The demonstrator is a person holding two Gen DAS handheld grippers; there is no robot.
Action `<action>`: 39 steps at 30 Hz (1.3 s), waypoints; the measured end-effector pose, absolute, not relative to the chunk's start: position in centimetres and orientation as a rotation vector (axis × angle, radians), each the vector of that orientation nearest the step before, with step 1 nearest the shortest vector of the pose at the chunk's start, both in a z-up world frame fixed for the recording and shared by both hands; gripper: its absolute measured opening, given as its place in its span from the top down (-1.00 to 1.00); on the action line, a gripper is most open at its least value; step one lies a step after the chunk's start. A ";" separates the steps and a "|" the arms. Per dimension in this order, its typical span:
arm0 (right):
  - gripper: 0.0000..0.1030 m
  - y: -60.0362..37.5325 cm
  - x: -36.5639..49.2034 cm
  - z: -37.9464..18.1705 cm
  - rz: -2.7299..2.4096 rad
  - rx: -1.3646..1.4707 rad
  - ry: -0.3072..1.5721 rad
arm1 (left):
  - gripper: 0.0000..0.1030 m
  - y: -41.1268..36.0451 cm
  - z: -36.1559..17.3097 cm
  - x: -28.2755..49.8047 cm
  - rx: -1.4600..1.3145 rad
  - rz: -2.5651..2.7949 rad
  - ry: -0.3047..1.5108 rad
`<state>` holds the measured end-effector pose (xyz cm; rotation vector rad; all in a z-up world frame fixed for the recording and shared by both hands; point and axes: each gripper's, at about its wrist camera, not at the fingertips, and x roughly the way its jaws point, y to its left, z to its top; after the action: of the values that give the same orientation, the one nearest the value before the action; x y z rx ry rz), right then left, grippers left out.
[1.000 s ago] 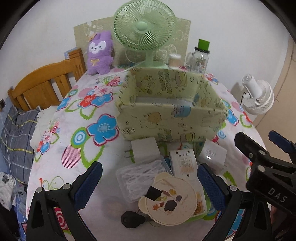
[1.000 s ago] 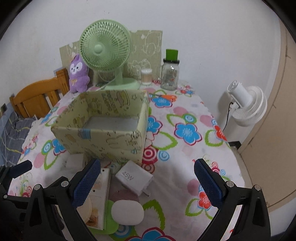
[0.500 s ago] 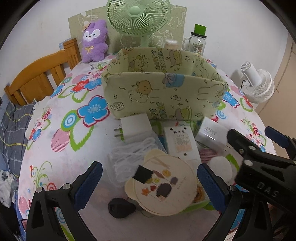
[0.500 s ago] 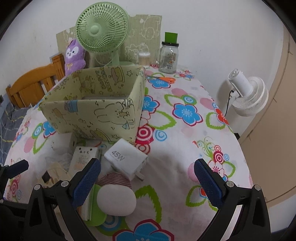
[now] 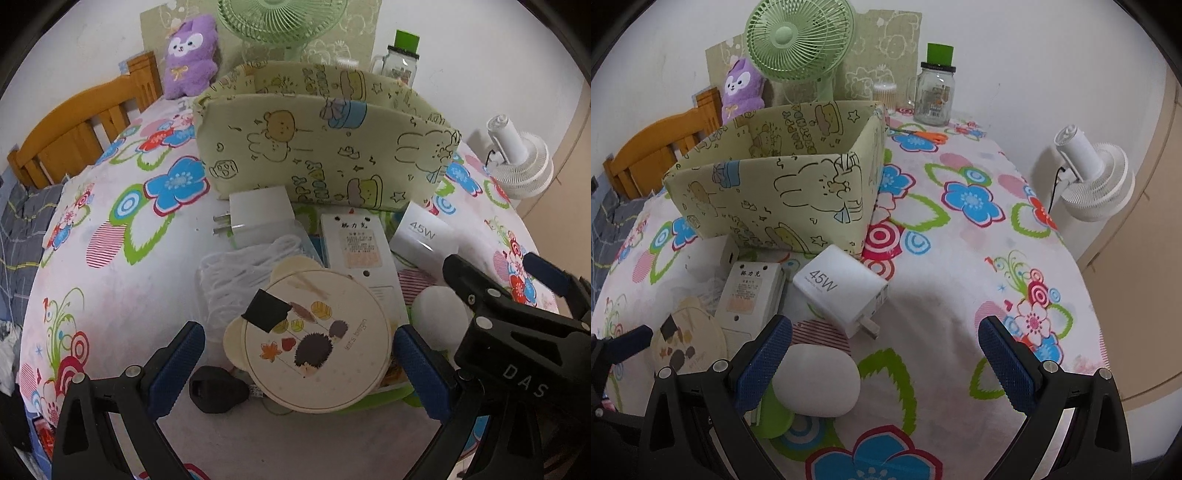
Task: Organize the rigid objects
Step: 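Move both tools down toward the loose items beside the fabric box, then grasp the hedgehog coaster with the left tool while the right tool grasps the white oval object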
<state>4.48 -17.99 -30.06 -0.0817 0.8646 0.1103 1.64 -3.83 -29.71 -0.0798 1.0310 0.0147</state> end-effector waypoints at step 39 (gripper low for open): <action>-0.10 -15.2 3.9 -32.3 0.072 0.053 0.975 | -0.66 -3.6 -29.1 0.4 0.017 -0.083 0.992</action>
<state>3.90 -15.23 -32.32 0.0529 0.9754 0.0717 0.41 -3.62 -29.11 0.0172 0.9924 -0.0831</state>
